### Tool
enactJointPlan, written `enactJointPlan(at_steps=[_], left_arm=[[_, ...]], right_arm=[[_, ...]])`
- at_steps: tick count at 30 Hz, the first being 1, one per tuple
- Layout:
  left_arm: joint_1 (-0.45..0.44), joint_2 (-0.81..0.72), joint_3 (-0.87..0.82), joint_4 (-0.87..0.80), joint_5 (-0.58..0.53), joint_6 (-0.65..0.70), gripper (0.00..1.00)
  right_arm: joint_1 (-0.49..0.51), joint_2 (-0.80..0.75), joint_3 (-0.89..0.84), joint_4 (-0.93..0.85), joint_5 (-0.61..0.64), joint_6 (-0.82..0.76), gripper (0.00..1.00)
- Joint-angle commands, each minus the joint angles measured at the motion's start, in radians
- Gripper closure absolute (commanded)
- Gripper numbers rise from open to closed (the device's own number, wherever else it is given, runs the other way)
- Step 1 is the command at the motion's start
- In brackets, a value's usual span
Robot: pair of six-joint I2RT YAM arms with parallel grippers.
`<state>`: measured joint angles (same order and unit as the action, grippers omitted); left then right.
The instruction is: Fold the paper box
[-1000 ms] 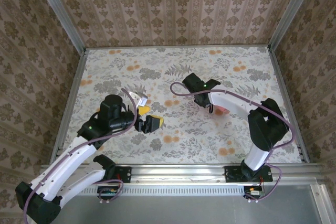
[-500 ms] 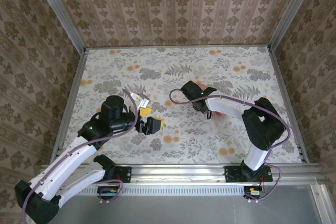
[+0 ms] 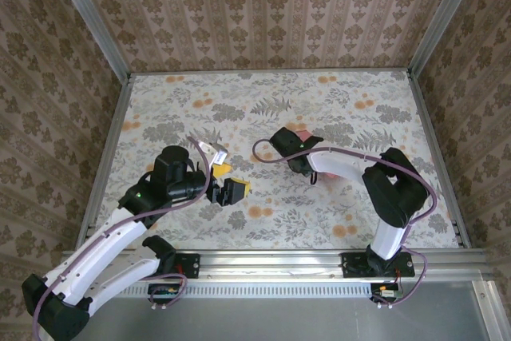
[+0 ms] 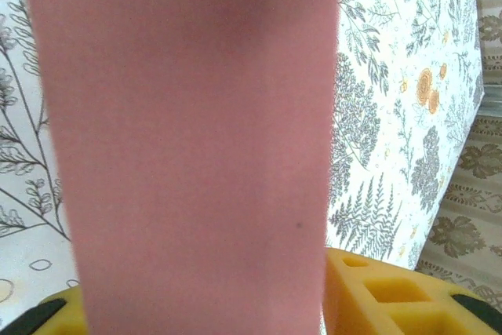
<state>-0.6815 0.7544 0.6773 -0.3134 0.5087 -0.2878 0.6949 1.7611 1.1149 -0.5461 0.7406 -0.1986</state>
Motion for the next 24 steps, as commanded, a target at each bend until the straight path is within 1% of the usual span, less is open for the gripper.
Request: enactJointPlan(at_steps=[1,7,24], left_arm=[[-0.008,-0.006,-0.001,-0.004,-0.004,0.001,0.00],[-0.011,-0.006,-0.001,-0.005,-0.008,0.000,0.00],[-0.029,-0.006,0.000,-0.016,-0.028,0.001,0.00]], right_arm=[[0.019,0.028,-0.015,0.003,-0.015,0.035,0.48],[0.044,0.048,-0.017,0.003,-0.020,0.063,0.42],[0.091,0.081,-0.032,0.003,-0.051,0.137,0.35]])
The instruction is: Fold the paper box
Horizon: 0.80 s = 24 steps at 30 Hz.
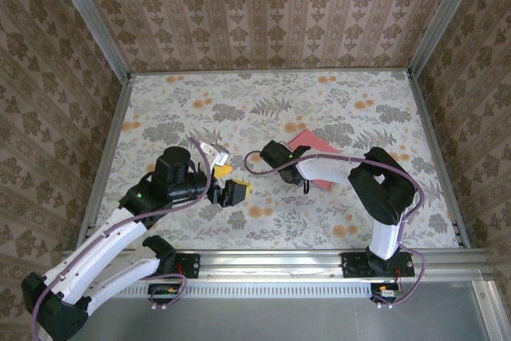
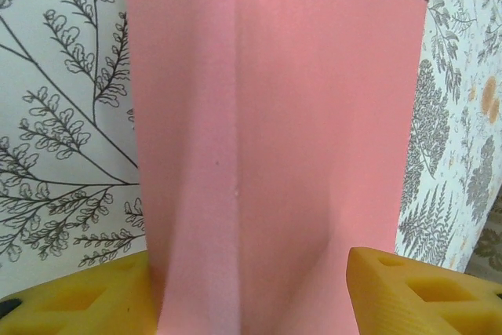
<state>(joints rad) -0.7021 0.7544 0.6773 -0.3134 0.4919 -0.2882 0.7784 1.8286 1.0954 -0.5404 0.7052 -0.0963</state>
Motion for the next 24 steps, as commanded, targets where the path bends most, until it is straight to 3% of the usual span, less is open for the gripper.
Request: enactJointPlan(at_steps=[1,14,24], left_arm=[[-0.007,-0.006,0.001,-0.018,-0.012,0.003,0.00],[-0.011,-0.008,0.002,-0.033,-0.033,0.007,0.00],[-0.001,-0.106,0.037,-0.136,-0.167,0.023,0.00]], right_arm=[[0.010,0.013,-0.012,-0.003,-0.021,0.038,0.35],[0.022,-0.037,-0.042,0.032,-0.104,0.060,0.32],[0.024,-0.159,-0.103,0.113,-0.172,0.091,0.29]])
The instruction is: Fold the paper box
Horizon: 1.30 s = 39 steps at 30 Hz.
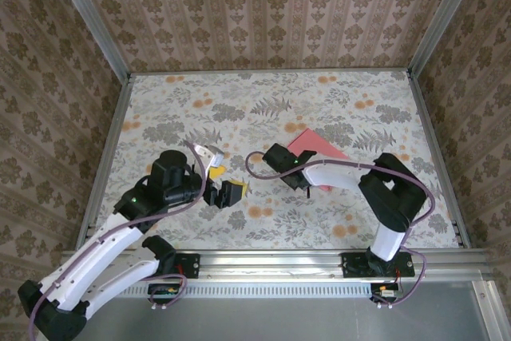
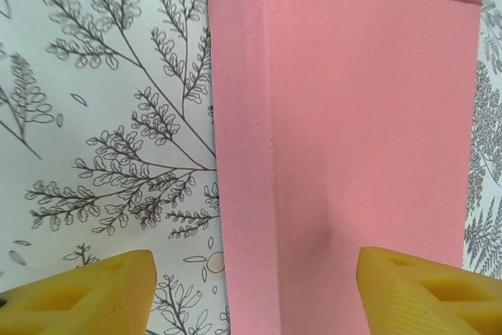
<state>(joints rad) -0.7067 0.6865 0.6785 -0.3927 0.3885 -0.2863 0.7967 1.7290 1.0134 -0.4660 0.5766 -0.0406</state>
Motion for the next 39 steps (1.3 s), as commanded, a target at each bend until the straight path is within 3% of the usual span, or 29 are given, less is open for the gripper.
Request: enactJointPlan(at_steps=[1,14,17,20,24,32,39], left_arm=[[0.007,-0.048,0.040,-0.070,-0.079,0.020,0.00],[0.060,-0.037,0.031,-0.067,-0.318,0.023,0.00],[0.094,-0.008,0.015,-0.025,-0.375,0.069,0.00],[0.138,0.020,-0.004,0.015,-0.422,0.128,0.00],[0.228,0.057,-0.053,0.102,-0.465,0.171,0.00],[0.475,0.175,-0.129,0.282,-0.469,0.146,0.00],[0.554,0.289,-0.152,0.437,-0.506,0.203,0.00]], right_arm=[[0.005,-0.076,-0.025,0.045,-0.059,0.040,0.29],[-0.002,-0.330,-0.113,0.152,-0.167,0.137,0.24],[-0.012,-0.401,-0.143,0.162,-0.184,0.163,0.15],[-0.029,-0.445,-0.181,0.178,-0.198,0.178,0.05],[-0.062,-0.513,-0.238,0.202,-0.220,0.197,0.00],[-0.141,-0.643,-0.315,0.218,-0.232,0.246,0.00],[-0.165,-0.730,-0.389,0.251,-0.219,0.247,0.00]])
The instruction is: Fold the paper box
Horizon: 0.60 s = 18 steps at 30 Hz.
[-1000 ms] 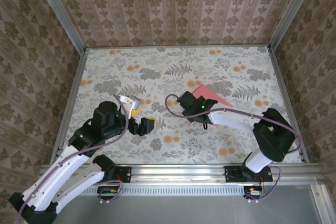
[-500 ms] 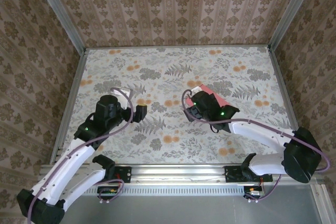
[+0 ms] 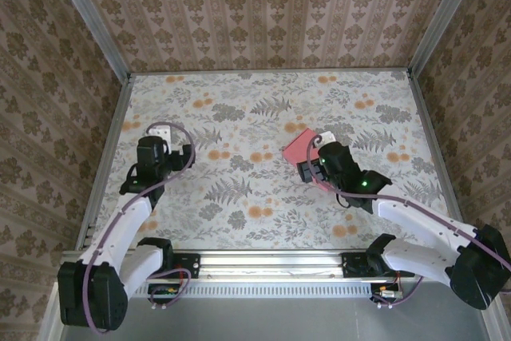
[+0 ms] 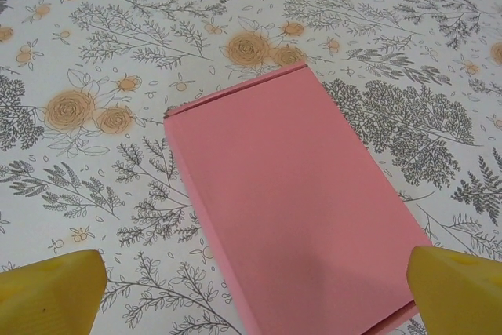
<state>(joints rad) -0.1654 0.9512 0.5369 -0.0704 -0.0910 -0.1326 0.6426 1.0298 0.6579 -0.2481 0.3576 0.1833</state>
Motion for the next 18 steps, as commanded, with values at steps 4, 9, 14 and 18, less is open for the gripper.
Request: enactJointPlan(at_steps=[4,9,14,18], left_arm=[[0.030,0.112,-0.033,0.236,-0.045,0.092,0.00],[0.053,0.243,-0.082,0.445,-0.031,0.153,0.00],[0.082,0.342,-0.109,0.629,0.002,0.188,0.00],[0.106,0.416,-0.120,0.761,0.019,0.196,0.00]], right_arm=[[-0.036,-0.058,-0.074,0.058,0.009,0.036,0.00],[-0.062,-0.083,-0.112,0.067,0.054,0.062,0.00],[-0.117,-0.136,-0.162,0.115,0.049,0.095,0.00],[-0.169,-0.165,-0.181,0.148,0.033,0.088,0.00]])
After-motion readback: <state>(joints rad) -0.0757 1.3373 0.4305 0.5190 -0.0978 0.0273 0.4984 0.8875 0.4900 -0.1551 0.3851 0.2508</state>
